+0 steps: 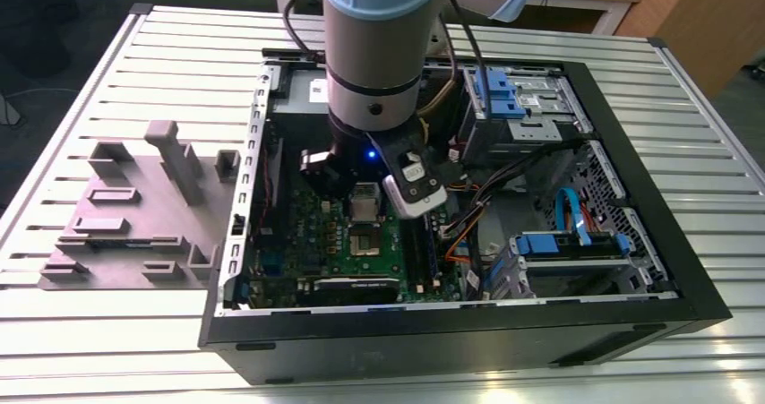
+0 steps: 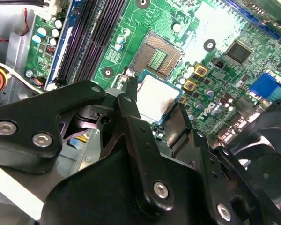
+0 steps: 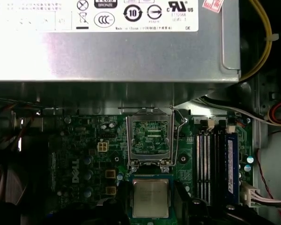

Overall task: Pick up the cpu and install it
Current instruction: 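Place the cpu into insertion slot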

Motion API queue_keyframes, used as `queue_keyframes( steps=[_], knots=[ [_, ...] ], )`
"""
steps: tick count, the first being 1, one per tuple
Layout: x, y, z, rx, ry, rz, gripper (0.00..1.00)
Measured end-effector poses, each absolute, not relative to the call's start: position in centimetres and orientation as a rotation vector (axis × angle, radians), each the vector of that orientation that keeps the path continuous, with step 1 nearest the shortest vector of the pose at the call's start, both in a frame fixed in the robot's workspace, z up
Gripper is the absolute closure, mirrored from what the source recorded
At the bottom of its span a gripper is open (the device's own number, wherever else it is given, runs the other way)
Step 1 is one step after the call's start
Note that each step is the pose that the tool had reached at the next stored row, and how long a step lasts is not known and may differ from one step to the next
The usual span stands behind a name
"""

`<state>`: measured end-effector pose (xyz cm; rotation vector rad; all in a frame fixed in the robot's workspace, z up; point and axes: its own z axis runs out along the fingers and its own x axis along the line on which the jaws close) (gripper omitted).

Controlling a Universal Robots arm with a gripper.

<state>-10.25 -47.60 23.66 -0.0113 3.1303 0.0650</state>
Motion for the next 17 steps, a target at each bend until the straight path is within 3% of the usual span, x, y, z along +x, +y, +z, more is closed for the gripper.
queue_keyframes(
  steps=[17],
  knots=[
    [-10.25, -47.60, 23.14, -0.011, 3.130, 0.065, 0.53]
  ],
)
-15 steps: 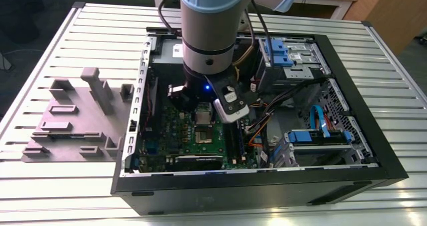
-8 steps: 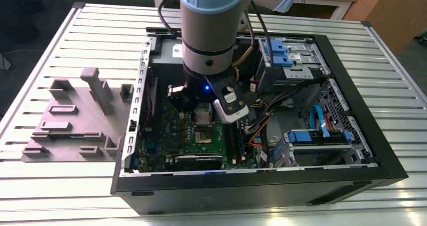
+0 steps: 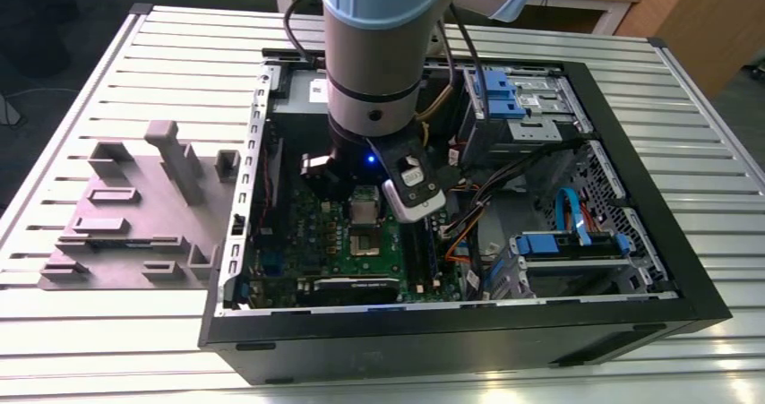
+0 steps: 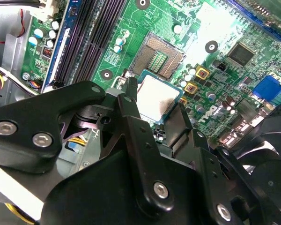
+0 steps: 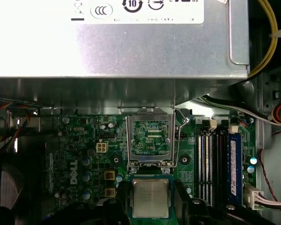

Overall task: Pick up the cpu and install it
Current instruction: 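Place the cpu into insertion slot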

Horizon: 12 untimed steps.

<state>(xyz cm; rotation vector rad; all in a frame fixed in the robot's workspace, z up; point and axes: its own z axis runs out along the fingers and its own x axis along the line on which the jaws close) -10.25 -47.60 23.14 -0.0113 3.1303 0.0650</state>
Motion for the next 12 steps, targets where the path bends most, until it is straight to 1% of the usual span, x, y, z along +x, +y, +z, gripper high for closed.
queue_keyframes(
  steps=[12],
  knots=[
    [-10.24, -47.95, 23.08, -0.012, 3.130, 0.063, 0.53]
  ],
)
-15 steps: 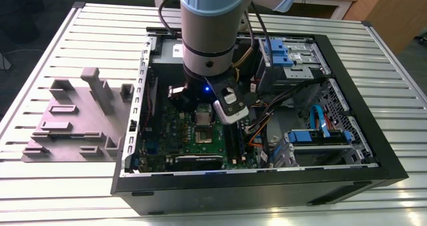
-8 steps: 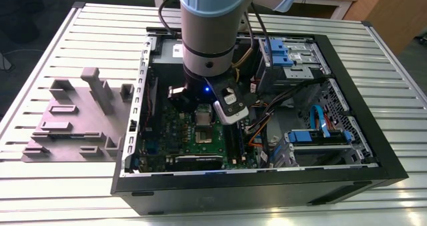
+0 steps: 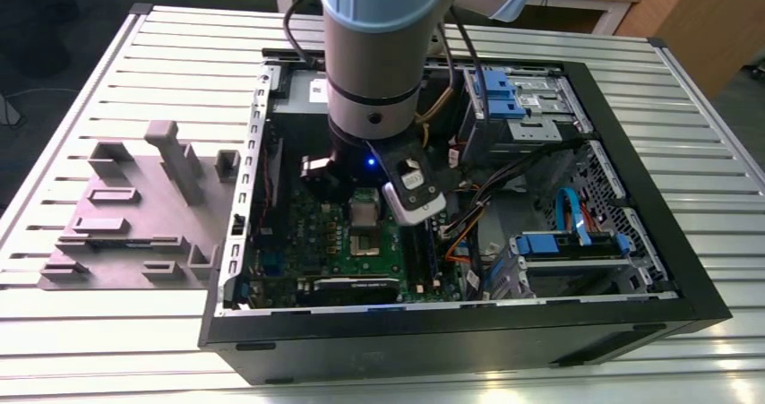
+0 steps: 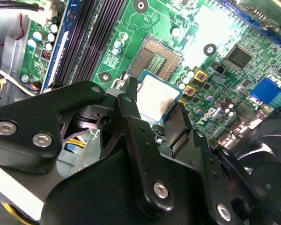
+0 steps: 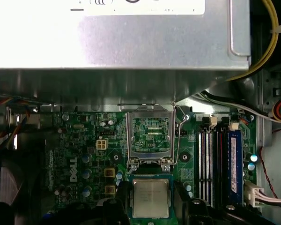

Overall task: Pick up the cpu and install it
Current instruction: 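Place the cpu into insertion slot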

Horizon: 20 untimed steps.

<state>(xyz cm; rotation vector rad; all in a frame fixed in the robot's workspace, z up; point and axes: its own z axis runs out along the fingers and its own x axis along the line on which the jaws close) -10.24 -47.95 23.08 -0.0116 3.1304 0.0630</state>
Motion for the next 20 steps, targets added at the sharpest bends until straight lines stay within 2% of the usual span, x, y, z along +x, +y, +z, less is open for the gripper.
queue_keyframes(
  steps=[20],
  knots=[
    [-10.25, -48.92, 23.08, -0.011, 3.131, 0.045, 0.53]
  ],
)
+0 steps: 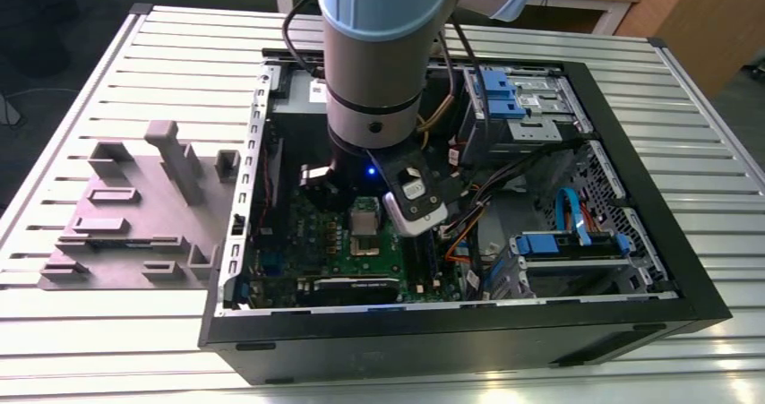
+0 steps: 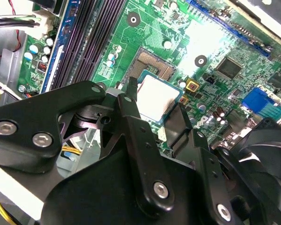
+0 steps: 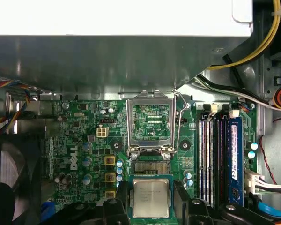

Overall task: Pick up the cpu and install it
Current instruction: 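Place the cpu into insertion slot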

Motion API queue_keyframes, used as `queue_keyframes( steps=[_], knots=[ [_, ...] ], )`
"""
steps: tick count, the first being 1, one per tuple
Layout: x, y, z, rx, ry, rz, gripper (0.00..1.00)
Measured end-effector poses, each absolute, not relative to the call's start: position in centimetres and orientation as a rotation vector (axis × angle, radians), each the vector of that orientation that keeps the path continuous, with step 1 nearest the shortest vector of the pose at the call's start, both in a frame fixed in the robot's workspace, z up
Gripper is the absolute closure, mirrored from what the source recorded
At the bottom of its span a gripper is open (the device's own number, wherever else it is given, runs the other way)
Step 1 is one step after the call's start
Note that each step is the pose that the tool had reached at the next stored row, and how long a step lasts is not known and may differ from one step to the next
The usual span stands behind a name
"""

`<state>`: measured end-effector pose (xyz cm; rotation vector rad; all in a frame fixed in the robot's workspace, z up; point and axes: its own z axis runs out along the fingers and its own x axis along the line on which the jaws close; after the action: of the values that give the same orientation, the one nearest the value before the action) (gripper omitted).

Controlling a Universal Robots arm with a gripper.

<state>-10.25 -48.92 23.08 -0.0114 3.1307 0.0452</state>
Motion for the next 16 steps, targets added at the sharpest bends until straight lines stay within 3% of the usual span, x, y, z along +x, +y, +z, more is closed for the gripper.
queue_keyframes(
  steps=[16],
  knots=[
    [-9.94, -48.92, 22.12, -0.012, 3.131, 0.045, 0.53]
  ],
)
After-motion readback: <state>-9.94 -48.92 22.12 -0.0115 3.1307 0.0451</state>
